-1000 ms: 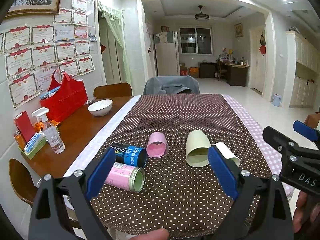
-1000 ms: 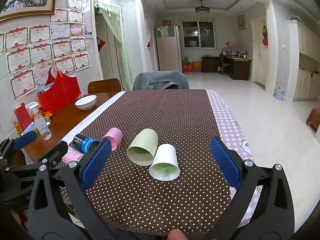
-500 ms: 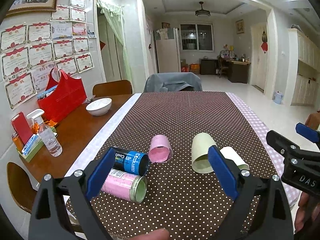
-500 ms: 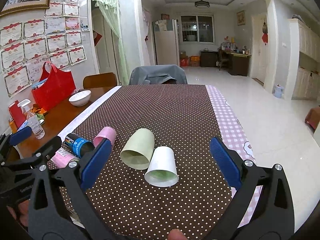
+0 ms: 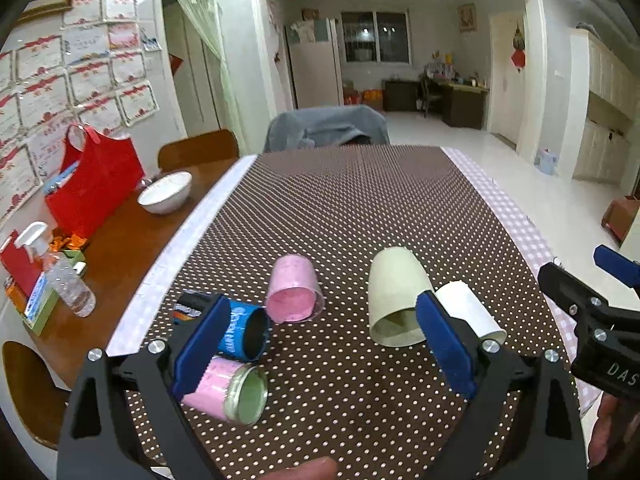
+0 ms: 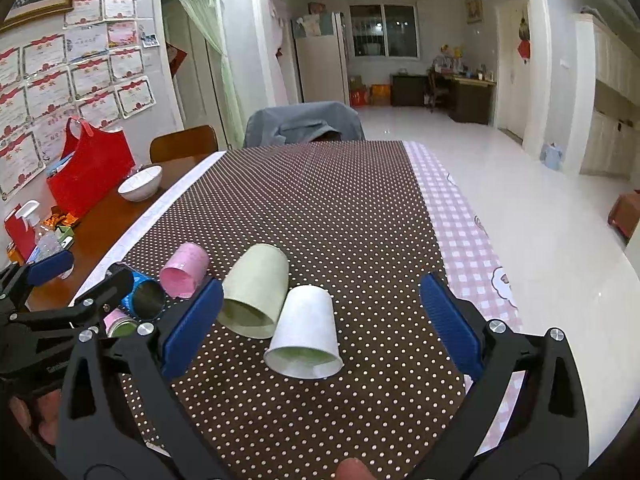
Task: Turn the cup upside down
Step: 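Move the left tool to the pale green cup and close on it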
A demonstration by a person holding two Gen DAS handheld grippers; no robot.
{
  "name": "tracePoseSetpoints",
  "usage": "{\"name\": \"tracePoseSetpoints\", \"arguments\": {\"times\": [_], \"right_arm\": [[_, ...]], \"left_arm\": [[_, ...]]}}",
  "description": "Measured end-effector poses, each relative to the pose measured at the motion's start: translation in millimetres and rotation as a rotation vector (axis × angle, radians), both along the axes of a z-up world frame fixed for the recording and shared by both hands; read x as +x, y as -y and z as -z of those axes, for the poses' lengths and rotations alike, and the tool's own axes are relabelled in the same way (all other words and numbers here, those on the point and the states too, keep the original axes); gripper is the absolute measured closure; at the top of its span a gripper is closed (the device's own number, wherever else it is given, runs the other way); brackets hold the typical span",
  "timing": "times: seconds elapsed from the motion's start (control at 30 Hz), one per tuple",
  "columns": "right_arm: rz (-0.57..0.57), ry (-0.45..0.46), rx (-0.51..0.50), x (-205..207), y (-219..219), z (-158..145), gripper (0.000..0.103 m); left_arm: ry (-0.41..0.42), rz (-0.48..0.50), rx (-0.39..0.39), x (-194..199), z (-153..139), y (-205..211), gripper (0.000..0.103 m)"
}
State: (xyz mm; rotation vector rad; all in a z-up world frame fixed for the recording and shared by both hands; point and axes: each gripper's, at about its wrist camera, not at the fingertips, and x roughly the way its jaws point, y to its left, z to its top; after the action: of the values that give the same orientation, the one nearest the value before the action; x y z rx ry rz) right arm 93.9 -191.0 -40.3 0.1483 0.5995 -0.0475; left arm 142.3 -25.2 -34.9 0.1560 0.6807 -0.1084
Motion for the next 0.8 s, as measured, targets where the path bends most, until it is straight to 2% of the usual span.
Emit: {"name": "tracePoseSetpoints", "arguments": {"times": [0.4,0.8], "right_arm": [[0.043,-0.097,0.044,49.8,36.4,27.6,0.006],[0.057,-0.153,0.094,75.4,55.3,51.3,0.006]], "left_arm": [[-0.182,0.062,-0.006,70.4,36.3,37.4,0.011],[-0.355,0.103,-0.006,120.0,75.2,64.4,0.011]]}}
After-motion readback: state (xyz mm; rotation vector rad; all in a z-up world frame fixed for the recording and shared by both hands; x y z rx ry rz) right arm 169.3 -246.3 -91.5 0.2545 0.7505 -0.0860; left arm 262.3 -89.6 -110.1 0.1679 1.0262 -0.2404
